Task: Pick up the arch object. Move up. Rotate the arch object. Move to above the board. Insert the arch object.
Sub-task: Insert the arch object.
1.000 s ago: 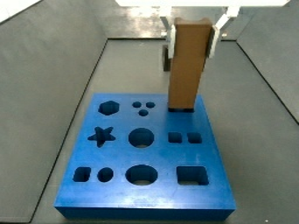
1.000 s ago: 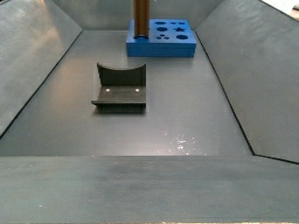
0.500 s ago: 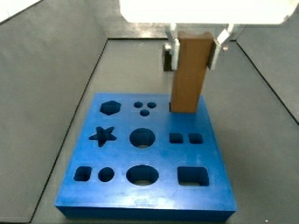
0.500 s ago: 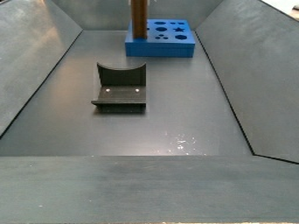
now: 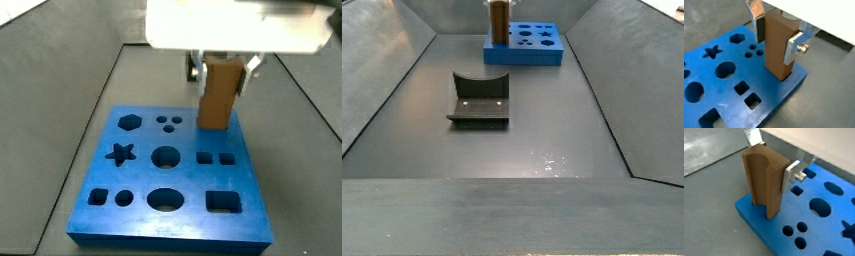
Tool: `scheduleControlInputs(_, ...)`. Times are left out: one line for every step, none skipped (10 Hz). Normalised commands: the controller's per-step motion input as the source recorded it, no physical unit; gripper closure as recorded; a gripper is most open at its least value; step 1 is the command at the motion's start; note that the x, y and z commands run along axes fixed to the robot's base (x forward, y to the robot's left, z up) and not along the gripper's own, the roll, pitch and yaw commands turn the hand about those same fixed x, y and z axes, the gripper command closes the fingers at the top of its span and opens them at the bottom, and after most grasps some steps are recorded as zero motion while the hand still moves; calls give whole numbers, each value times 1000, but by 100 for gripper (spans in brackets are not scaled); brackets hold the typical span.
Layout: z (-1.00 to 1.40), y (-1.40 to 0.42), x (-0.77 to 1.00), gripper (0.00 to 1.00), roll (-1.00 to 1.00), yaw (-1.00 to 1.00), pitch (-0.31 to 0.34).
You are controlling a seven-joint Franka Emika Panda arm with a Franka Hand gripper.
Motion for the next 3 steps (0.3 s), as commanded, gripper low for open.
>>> scheduleControlInputs(-251, 0, 0, 100, 77, 0, 0)
scheduleControlInputs(0, 0, 0, 100, -7, 0, -3)
scheduleControlInputs(0, 0, 0, 100, 0, 0, 0)
